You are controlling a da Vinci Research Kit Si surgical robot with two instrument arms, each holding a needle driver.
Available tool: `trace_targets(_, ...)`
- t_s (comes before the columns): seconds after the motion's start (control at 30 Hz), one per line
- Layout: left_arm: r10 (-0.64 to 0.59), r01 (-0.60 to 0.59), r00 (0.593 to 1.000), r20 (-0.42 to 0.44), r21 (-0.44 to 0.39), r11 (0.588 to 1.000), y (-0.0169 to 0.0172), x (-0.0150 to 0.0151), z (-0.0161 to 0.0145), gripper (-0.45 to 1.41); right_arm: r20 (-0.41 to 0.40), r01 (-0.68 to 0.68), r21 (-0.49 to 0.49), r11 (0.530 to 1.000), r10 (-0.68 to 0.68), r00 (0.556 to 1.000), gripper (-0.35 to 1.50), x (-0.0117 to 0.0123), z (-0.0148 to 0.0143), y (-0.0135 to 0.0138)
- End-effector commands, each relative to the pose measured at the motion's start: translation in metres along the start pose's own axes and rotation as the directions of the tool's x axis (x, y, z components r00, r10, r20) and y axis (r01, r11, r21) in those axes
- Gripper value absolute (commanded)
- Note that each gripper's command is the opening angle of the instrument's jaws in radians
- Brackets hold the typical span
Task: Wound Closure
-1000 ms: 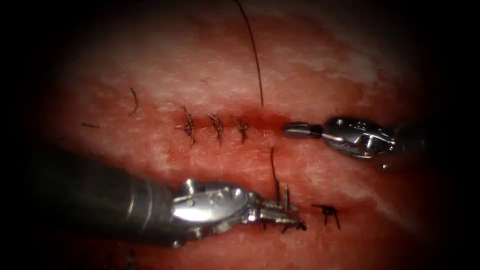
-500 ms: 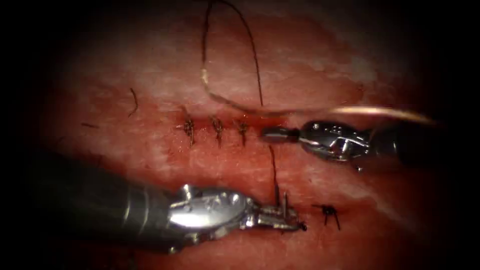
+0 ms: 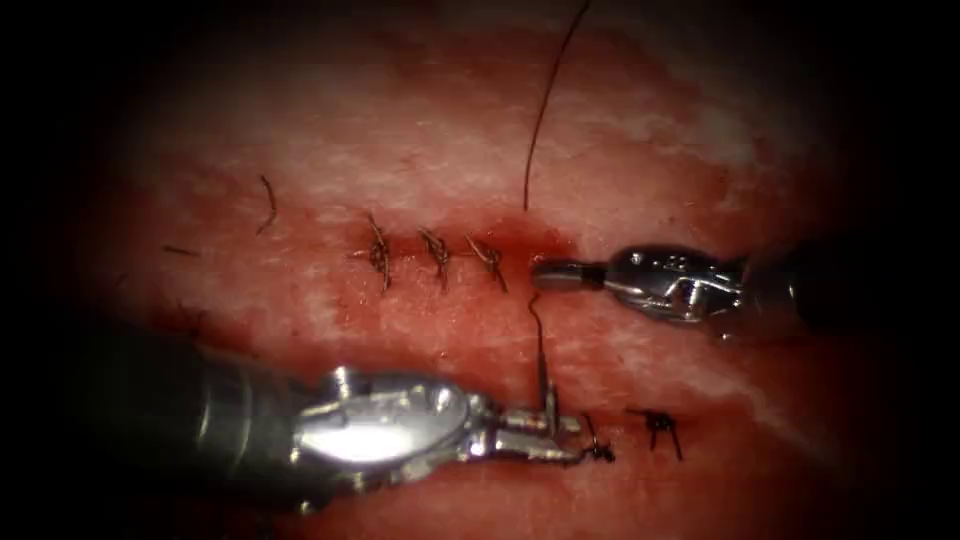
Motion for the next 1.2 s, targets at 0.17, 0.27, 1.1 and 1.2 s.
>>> trace_targets(0.17,0.009,-0.009,1.0,0.003,0.005,1.0,0.0001,-0.0002,-0.0005,-0.45,-0.009,0.077,0.01,0.997,-0.077,0.997,0.56,0.0004,0.0002,-0.0015)
trace_targets(0.27,0.014,-0.014,1.0,0.002,0.005,1.0,0.0003,0.0,-0.0006,-0.45,-0.012,0.113,0.018,0.993,-0.113,0.994,0.57,0.0005,0.0002,-0.0021)
trace_targets(1.1,0.026,-0.026,1.0,-0.001,0.005,1.0,0.0023,0.0021,-0.0013,-0.45,0.024,0.28,0.033,0.96,-0.28,0.96,0.32,0.0021,0.003,-0.0039)
trace_targets(1.2,0.03,-0.03,1.0,-0.001,0.003,1.0,0.0024,0.0024,-0.0016,-0.45,0.024,0.29,0.028,0.957,-0.291,0.957,0.32,0.0023,0.0028,-0.0038)
